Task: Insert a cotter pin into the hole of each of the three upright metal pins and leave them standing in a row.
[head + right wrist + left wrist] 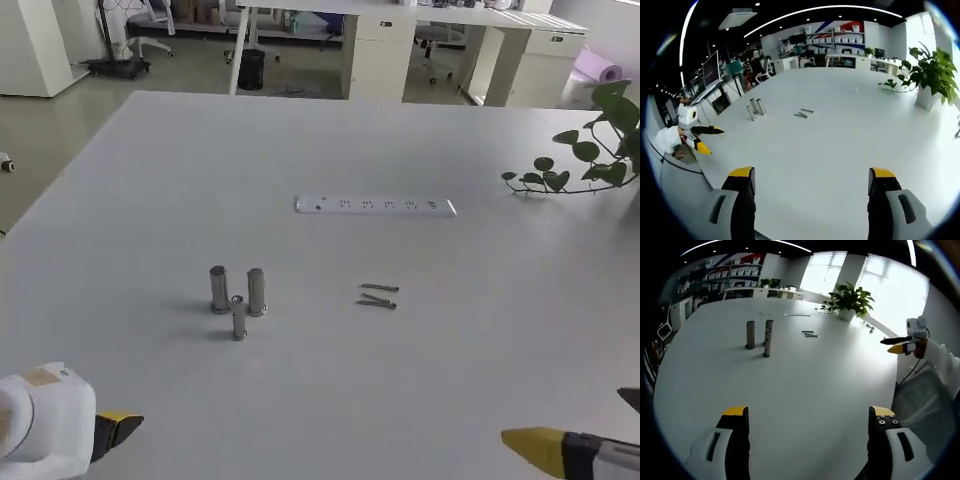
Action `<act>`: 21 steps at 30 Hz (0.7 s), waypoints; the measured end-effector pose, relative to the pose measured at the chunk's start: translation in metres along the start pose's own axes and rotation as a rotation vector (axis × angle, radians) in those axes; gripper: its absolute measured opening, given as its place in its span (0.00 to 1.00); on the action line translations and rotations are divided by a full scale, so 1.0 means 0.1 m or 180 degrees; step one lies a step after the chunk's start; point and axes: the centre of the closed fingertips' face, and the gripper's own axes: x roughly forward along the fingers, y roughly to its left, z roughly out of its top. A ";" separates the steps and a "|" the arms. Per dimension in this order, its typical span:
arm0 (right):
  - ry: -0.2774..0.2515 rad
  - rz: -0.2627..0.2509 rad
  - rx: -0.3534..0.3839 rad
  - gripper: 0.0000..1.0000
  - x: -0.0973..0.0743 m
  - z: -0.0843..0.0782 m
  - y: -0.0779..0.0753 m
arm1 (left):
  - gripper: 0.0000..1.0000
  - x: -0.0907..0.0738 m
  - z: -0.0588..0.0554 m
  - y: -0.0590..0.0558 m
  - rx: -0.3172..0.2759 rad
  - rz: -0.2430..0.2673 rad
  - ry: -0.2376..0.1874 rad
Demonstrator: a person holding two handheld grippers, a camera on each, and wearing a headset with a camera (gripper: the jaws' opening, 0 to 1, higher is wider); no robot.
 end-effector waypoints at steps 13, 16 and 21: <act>0.0094 -0.0047 0.0003 0.91 -0.02 -0.11 -0.02 | 0.99 0.25 0.38 0.35 0.0652 -0.0070 0.0251; 0.0119 -0.0064 -0.0007 0.91 -0.03 -0.14 -0.01 | 0.99 0.33 0.42 0.40 0.0706 -0.0101 0.0296; 0.0125 -0.0074 -0.0002 0.91 -0.04 -0.16 -0.01 | 0.89 0.47 0.53 0.44 0.0756 -0.0124 0.0304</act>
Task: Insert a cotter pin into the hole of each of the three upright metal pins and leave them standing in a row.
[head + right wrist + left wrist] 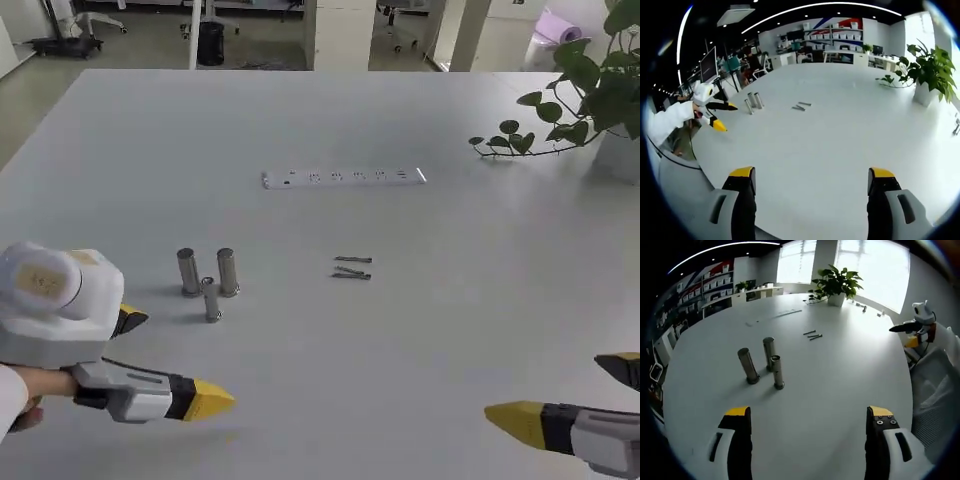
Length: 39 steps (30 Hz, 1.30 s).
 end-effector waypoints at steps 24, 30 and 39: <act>0.0091 0.0002 -0.0032 0.89 0.02 -0.04 -0.04 | 0.24 0.36 0.45 0.47 -0.0112 0.0517 -0.0462; 0.0079 0.0010 -0.0028 0.89 0.01 -0.03 -0.03 | 0.09 0.39 0.47 0.47 -0.0154 0.0458 -0.0475; 0.0061 0.0043 -0.0048 0.88 0.02 -0.02 0.01 | 0.07 0.38 0.47 0.49 -0.0013 0.0487 -0.0453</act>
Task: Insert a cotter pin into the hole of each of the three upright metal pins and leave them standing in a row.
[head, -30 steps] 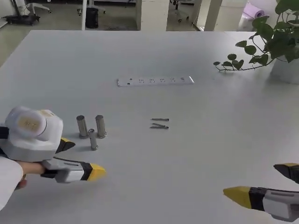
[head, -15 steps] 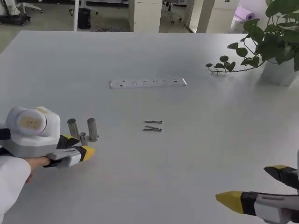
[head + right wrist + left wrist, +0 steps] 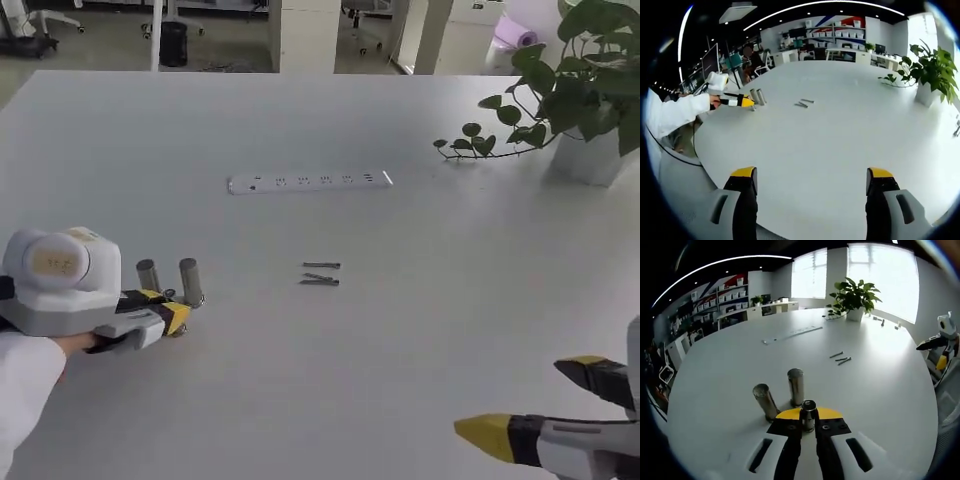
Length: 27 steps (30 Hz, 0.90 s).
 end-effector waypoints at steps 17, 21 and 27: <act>-0.0022 0.0017 0.0013 0.88 0.00 -0.03 0.00 | 0.07 -0.26 0.39 -0.28 0.0202 -0.0251 -0.0345; -0.0021 0.0038 0.0005 0.88 0.00 -0.02 0.03 | 0.07 -0.29 0.50 -0.49 0.0093 -0.0454 -0.0480; -0.0044 0.0046 -0.0011 0.88 -0.02 -0.01 0.05 | 0.07 -0.31 0.60 -0.77 0.0196 -0.0696 -0.0554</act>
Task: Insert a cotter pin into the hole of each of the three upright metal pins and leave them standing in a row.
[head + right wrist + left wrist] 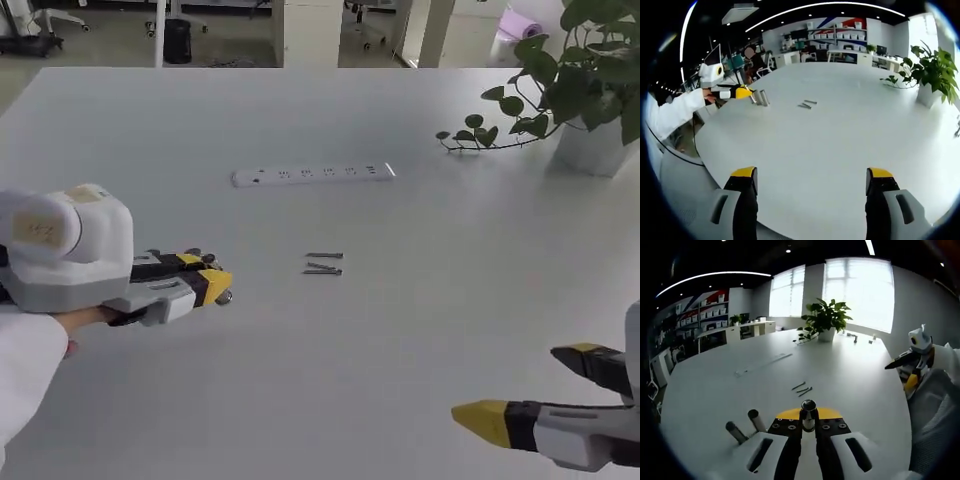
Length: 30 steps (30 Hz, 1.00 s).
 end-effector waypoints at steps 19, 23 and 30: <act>-0.0017 0.0008 0.0058 0.88 -0.04 -0.05 0.01 | 0.07 0.26 -0.20 -0.67 0.0443 -0.0568 0.0273; -0.0013 0.0018 0.0058 0.88 -0.03 -0.06 0.01 | 0.07 0.31 -0.30 -0.74 0.0455 -0.0633 0.0306; 0.0005 0.0039 0.0052 0.88 -0.02 -0.06 0.03 | 0.07 0.35 -0.44 -0.76 0.0421 -0.0621 0.0404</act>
